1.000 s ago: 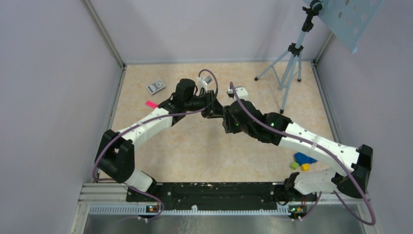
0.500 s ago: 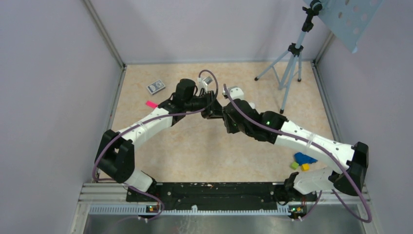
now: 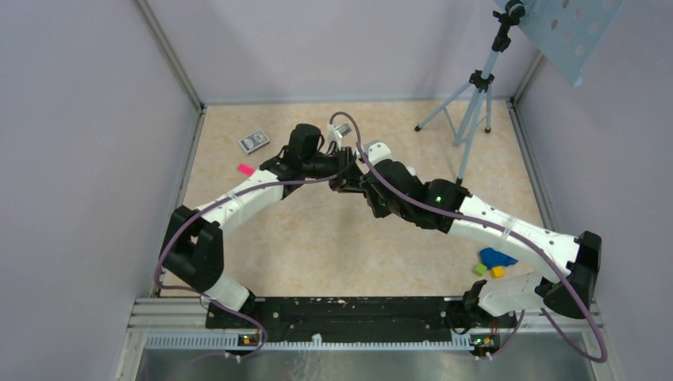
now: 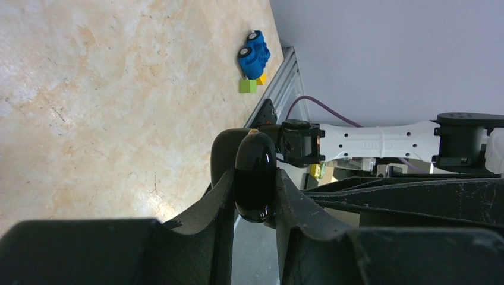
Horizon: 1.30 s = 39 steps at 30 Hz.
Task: Insert the wireless bluetooth earbuds into the charging case
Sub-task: Adjust the left earbud in the left side groove of the charging case.
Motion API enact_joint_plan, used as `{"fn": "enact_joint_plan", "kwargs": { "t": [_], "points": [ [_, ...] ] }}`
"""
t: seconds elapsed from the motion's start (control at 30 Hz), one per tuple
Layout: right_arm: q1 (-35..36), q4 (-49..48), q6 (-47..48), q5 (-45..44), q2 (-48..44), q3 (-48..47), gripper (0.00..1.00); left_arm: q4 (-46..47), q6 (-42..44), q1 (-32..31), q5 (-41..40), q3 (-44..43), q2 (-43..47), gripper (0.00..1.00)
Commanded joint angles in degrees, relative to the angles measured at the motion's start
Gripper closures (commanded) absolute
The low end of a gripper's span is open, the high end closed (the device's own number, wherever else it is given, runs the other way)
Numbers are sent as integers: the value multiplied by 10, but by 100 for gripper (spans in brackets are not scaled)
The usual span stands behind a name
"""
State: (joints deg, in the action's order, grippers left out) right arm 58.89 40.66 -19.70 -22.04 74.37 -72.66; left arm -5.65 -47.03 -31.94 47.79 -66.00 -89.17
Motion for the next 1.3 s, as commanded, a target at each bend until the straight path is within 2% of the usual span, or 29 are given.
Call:
{"fn": "enact_joint_plan", "kwargs": {
  "t": [0.0,0.37,0.53,0.9,1.0,1.17,1.27],
  "points": [
    [3,-4,57,16,2,-33,84,0,12,0,49,-12,-1,100],
    [2,37,162,63,25,-71,88,-13,26,1,87,-15,-5,100],
    [3,59,202,106,38,-94,89,-68,68,2,100,-32,-12,100],
    [2,76,255,115,23,-84,89,-126,115,9,116,-49,-5,100],
    [2,65,257,123,13,-73,87,-130,118,9,123,-52,-5,100],
    [3,68,241,132,14,-70,72,-124,113,11,138,-54,-4,100],
    [2,69,235,132,15,-69,71,-117,111,12,138,-51,1,100]
  ]
}}
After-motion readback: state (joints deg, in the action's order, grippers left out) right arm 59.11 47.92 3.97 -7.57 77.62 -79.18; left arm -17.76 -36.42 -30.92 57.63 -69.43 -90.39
